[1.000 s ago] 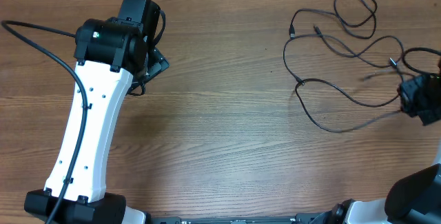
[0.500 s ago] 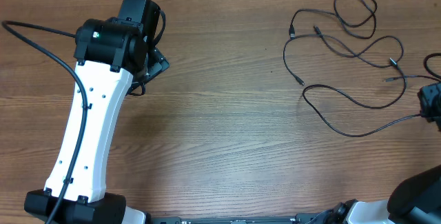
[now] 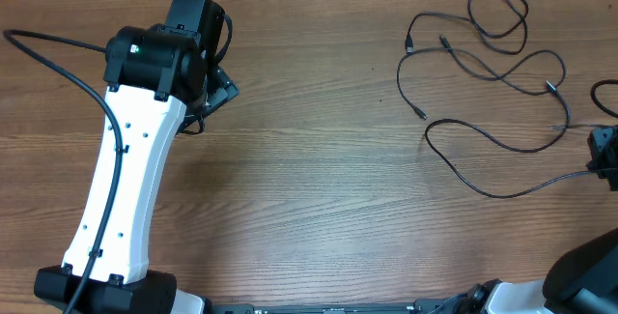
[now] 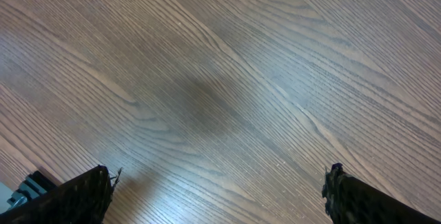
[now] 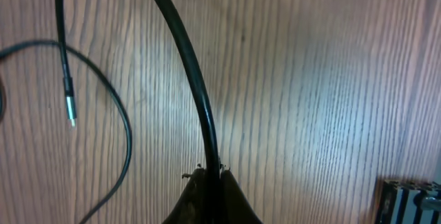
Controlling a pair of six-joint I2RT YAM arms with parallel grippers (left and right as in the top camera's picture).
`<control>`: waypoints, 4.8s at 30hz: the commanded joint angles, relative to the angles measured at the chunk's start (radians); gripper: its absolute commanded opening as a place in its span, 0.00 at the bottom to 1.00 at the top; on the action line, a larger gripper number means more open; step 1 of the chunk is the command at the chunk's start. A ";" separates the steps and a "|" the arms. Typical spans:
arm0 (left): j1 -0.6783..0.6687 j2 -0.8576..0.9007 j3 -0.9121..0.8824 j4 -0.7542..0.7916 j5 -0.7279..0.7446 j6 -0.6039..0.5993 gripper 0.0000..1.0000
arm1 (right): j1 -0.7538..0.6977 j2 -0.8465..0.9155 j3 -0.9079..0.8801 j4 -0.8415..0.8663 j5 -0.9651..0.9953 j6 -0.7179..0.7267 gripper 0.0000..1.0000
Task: Untangle cables
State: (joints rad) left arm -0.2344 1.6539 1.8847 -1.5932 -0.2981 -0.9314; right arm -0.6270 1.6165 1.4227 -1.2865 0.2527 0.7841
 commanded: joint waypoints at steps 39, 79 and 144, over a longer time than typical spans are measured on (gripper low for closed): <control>-0.002 0.009 -0.005 -0.003 0.004 0.019 1.00 | -0.001 0.034 -0.031 0.022 -0.227 -0.148 0.97; -0.002 0.009 -0.005 -0.004 0.011 0.019 1.00 | 0.771 0.036 -0.422 0.385 -0.343 -0.283 0.59; -0.002 0.009 -0.005 -0.023 0.012 0.019 1.00 | 0.581 0.108 -0.148 0.276 -0.334 -0.283 0.96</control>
State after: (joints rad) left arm -0.2344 1.6543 1.8847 -1.6127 -0.2867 -0.9310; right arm 0.0200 1.7264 1.1999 -0.9985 -0.1139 0.4889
